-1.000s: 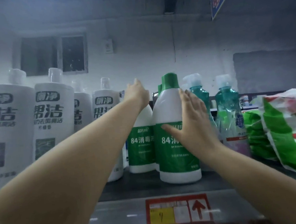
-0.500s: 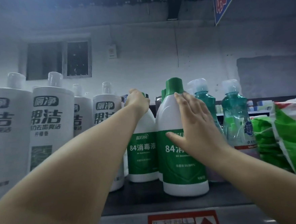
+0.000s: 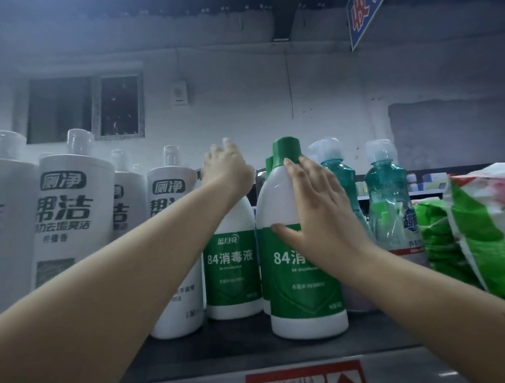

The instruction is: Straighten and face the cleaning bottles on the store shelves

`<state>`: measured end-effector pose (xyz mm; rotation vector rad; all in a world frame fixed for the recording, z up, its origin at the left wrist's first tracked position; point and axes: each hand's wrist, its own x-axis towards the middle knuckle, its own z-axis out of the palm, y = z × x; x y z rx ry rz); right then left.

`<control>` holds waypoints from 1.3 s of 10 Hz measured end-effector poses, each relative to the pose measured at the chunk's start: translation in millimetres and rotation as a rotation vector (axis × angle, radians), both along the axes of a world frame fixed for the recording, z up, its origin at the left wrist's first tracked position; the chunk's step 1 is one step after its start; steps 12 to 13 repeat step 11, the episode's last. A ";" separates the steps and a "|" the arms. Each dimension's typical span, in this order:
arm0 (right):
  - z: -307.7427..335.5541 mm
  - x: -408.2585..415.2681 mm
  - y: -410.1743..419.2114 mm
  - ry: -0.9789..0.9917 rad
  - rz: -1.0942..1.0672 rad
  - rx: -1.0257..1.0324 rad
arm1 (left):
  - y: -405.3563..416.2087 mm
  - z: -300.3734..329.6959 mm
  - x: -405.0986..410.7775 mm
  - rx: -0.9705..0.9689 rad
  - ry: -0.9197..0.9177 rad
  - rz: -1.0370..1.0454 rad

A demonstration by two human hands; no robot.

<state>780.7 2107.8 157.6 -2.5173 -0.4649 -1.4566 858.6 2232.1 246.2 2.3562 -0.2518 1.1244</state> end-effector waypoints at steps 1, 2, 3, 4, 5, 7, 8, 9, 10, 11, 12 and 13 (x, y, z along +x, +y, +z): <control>-5.1 1.4 -3.9 0.009 -0.006 -0.017 | -9.0 -22.3 -25.0 0.106 -0.185 -0.092; -11.2 -1.1 -9.7 -0.014 0.036 -0.004 | -13.4 -48.8 -49.2 0.212 -0.334 -0.135; -19.3 -7.5 -17.3 0.015 0.048 -0.005 | -19.4 -71.6 -71.3 0.339 -0.409 -0.172; -26.6 -13.1 -27.5 -0.019 0.029 -0.049 | -29.6 -93.6 -83.3 0.460 -0.461 -0.235; -38.4 -22.7 -41.5 -0.034 -0.011 -0.084 | -42.6 -115.7 -88.0 0.481 -0.479 -0.307; -74.3 -59.3 -74.7 0.046 -0.176 -0.084 | -77.7 -156.4 -100.9 0.436 -0.552 -0.470; -96.8 -73.9 -95.2 -0.017 -0.283 -0.054 | -97.6 -174.8 -103.3 0.458 -0.532 -0.558; -116.5 -93.2 -110.6 0.057 -0.388 -0.045 | -116.6 -190.5 -109.0 0.495 -0.509 -0.645; -136.8 -117.3 -134.4 0.008 -0.574 -0.166 | -137.4 -208.8 -120.5 0.550 -0.579 -0.748; -156.5 -138.3 -144.3 0.069 -0.747 -0.167 | -148.3 -223.0 -136.2 0.592 -0.605 -0.818; -156.5 -138.3 -144.3 0.069 -0.747 -0.167 | -148.3 -223.0 -136.2 0.592 -0.605 -0.818; -156.5 -138.3 -144.3 0.069 -0.747 -0.167 | -148.3 -223.0 -136.2 0.592 -0.605 -0.818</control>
